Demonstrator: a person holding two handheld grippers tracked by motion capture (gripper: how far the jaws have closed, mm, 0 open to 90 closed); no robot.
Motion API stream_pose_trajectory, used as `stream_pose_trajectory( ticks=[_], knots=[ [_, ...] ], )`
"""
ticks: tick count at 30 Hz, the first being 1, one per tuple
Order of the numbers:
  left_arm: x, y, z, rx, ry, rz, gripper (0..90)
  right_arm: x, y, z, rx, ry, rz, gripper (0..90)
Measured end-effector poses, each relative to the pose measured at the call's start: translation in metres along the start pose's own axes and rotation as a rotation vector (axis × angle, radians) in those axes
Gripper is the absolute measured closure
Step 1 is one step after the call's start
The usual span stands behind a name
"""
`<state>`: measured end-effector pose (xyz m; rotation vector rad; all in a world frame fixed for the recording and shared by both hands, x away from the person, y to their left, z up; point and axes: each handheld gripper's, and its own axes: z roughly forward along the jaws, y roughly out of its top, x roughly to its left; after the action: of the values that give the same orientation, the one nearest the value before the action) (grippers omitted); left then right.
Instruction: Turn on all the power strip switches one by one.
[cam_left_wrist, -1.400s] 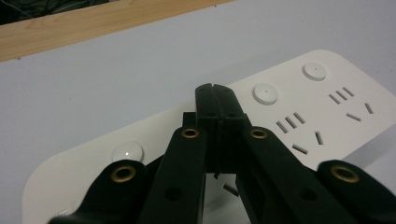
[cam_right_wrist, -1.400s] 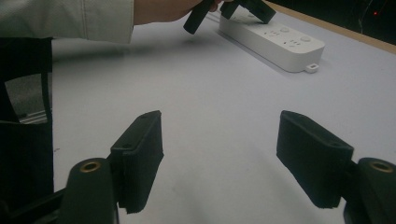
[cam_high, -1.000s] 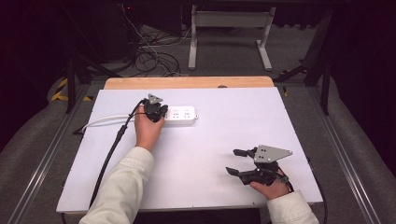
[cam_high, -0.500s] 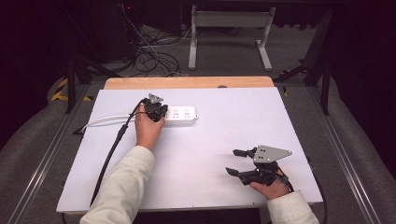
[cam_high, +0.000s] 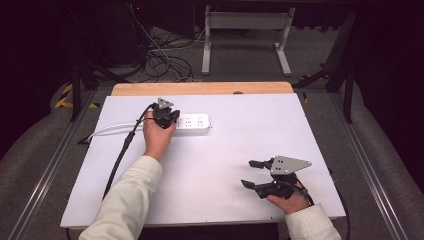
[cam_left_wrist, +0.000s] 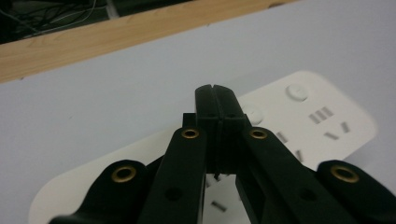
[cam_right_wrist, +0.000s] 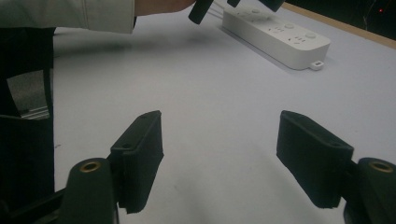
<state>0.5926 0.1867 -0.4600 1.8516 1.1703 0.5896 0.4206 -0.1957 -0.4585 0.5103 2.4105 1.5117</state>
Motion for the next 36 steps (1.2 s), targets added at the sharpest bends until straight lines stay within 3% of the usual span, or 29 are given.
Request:
stream_pose_trajectory(
  ticks=[5,12,16,19,26,36],
  knots=[
    [-0.015,0.009,-0.001,-0.018,-0.062,0.024,90.0,0.0,0.0,0.0,-0.001,0.002,-0.001,31.6],
    [-0.033,0.012,0.012,0.009,-0.044,0.04,89.9,0.0,0.0,-0.001,-0.003,0.002,-0.002,31.5],
    [-0.03,0.011,0.016,0.015,-0.022,0.029,89.9,0.0,0.0,-0.001,-0.002,0.005,-0.002,31.6],
    [-0.028,0.009,0.016,0.018,-0.009,0.046,89.9,0.0,0.0,-0.001,-0.003,0.008,-0.001,31.5],
    [-0.026,0.005,0.022,0.035,-0.002,0.034,89.9,0.0,0.0,0.0,0.0,0.01,0.0,31.5],
    [-0.023,0.001,0.026,0.051,0.011,0.059,89.9,0.001,0.0,-0.001,-0.004,0.012,0.003,31.5]
  ],
)
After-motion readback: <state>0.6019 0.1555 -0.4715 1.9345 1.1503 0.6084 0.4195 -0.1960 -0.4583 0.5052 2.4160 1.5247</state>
